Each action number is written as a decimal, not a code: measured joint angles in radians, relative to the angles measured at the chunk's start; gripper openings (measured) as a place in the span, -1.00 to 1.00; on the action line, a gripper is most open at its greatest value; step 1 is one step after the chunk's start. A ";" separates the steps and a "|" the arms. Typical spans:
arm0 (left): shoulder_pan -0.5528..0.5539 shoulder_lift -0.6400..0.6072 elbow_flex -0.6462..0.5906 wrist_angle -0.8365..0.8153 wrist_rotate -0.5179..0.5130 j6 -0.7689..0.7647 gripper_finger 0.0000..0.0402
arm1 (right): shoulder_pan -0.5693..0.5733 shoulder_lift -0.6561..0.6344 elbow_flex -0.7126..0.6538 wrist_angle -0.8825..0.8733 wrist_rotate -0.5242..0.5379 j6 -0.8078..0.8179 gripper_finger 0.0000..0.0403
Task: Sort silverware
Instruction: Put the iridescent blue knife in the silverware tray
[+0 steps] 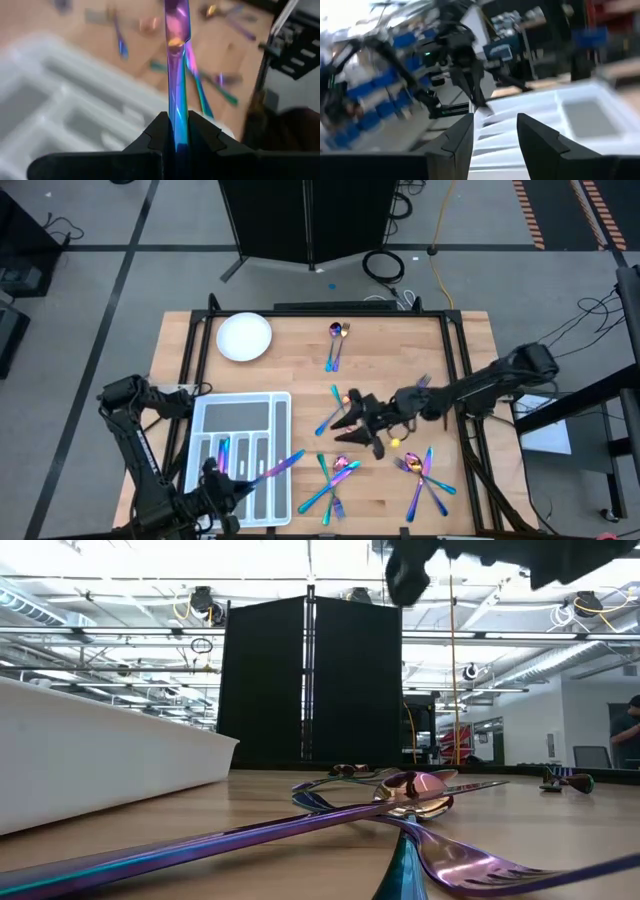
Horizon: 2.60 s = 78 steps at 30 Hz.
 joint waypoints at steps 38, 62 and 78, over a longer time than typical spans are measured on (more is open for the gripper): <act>0.473 0.000 -0.001 0.383 -0.471 1.116 -0.75 | 0.084 0.151 0.000 0.671 0.682 -0.270 -0.30; 0.504 0.000 -0.009 0.386 -0.407 1.108 -0.48 | 0.045 0.151 0.034 0.617 0.549 -0.310 -1.00; 0.479 -0.336 -0.151 0.405 0.111 1.015 -0.25 | 0.039 0.150 0.034 0.578 0.432 -0.197 -1.00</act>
